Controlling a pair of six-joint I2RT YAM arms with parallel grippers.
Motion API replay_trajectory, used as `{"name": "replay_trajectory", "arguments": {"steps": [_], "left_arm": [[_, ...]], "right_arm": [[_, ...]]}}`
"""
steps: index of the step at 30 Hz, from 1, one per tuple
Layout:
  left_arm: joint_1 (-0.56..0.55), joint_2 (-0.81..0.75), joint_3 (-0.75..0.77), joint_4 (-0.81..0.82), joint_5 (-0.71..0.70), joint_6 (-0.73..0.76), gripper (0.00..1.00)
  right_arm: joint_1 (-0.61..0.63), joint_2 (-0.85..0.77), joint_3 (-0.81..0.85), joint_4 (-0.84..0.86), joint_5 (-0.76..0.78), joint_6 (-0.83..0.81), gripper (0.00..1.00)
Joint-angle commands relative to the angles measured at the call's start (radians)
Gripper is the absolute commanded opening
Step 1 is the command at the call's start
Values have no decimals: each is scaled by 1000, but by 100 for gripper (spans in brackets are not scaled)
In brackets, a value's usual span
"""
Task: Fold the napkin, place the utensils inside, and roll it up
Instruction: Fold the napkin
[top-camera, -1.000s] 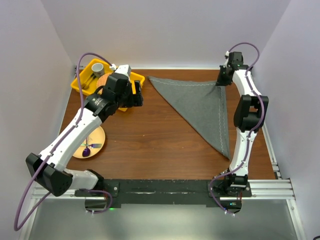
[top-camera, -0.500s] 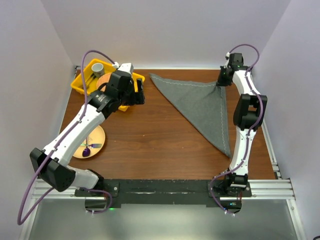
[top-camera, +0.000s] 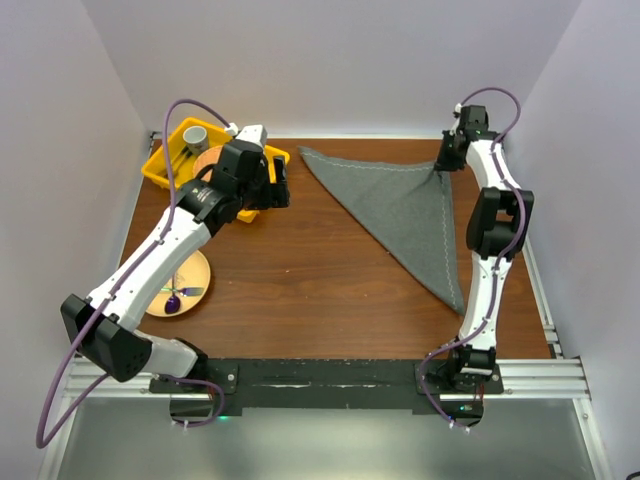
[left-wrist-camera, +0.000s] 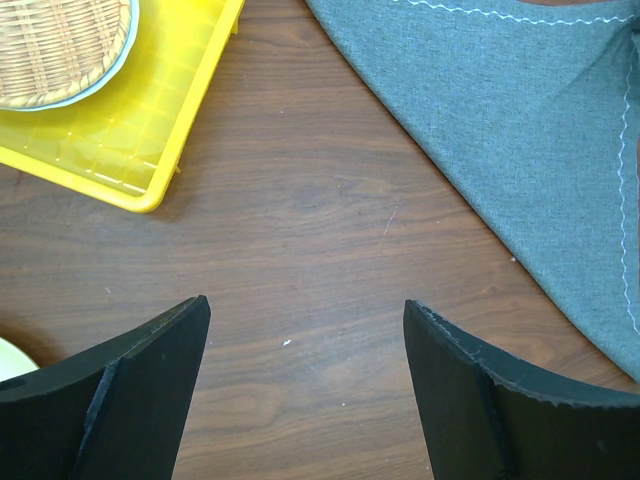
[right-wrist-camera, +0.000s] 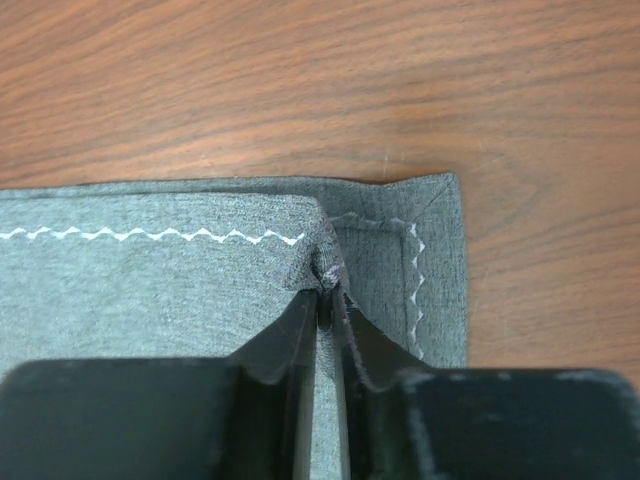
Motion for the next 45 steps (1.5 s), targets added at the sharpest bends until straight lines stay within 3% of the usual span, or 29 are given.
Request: {"name": "replay_trajectory", "arguments": {"steps": [1,4,6,8,13,16,18,20,24,30,34,37,45], "left_arm": [[11,6,29,32,8,28,83],[13,6,35,26,8,42,84],[13,4,41,23,9,47,84],[13,-13,15,34,14,48,83],[13,-39,-34,101,34,71,83],[13,-42,-80,211,75,90,82],[13,-34,-124,315,130,94,76],[13,-18,-152,381,168,94,73],[13,88,-143,550,253,88,62],[7,322,-50,760,273,57,46],[-3,496,108,787,270,39,35],[-15,581,130,876,255,37,33],[-15,717,260,850,213,97,30]], "right_arm": [[-8,24,89,-30,75,3,30],[-8,78,187,-107,284,-43,46],[-10,105,267,-159,447,-55,69],[-8,112,315,-196,406,-33,72],[68,-103,59,-208,447,114,76],[85,-222,-80,-299,440,255,74],[85,-309,-233,-363,344,318,72],[85,-385,-369,-350,285,322,64],[85,-624,-726,-313,273,339,59],[76,-758,-956,-357,331,398,54],[70,-818,-1053,-366,337,480,42],[55,-887,-1142,-325,320,507,39],[21,-921,-1328,-251,264,590,26]]}}
